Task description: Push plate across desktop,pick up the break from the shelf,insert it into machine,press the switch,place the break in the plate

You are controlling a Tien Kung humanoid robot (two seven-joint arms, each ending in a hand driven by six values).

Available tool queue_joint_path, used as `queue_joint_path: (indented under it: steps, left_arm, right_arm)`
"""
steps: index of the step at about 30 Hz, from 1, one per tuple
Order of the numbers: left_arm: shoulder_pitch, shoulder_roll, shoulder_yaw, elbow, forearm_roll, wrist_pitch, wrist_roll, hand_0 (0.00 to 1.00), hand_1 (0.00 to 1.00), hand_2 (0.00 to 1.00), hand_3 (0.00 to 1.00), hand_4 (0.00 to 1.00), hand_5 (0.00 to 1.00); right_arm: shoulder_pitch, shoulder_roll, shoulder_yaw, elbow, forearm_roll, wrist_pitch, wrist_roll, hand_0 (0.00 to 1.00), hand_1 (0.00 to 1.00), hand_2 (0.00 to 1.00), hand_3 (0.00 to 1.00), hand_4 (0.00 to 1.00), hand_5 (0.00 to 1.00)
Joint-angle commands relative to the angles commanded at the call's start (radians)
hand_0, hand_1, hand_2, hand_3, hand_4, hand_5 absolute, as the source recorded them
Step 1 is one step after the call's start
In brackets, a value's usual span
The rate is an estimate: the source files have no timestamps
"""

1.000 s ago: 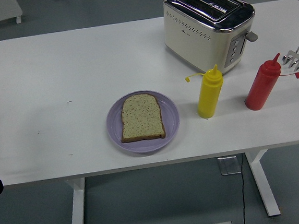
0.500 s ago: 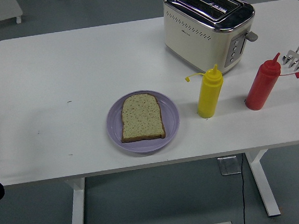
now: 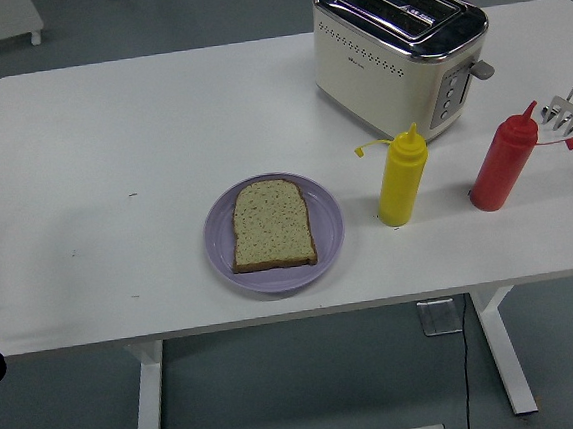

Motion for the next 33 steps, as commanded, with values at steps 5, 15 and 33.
queue_joint_path:
  steps: [5,15,33]
  left_arm:
    - [-0.001,0.001,-0.001,0.0,-0.001,0.001,0.0,0.822,0.859,0.915,0.804,0.622,0.998]
    - [-0.01,0.003,0.001,-0.003,-0.006,0.001,0.001,0.821,0.858,0.915,0.804,0.621,0.998]
    - [-0.028,0.004,-0.006,-0.011,-0.01,0.002,-0.004,0.809,0.847,0.896,0.792,0.623,0.998]
  right_arm:
    - [0.0,0.001,0.009,0.001,0.001,0.002,0.001,0.834,0.787,0.772,0.752,0.52,0.564]
    - [0.002,0.001,0.031,0.013,0.028,0.016,0.013,0.835,0.783,0.769,0.749,0.518,0.563]
    - [0.008,0.003,0.053,0.021,0.056,0.03,0.024,0.82,0.774,0.758,0.736,0.513,0.565]
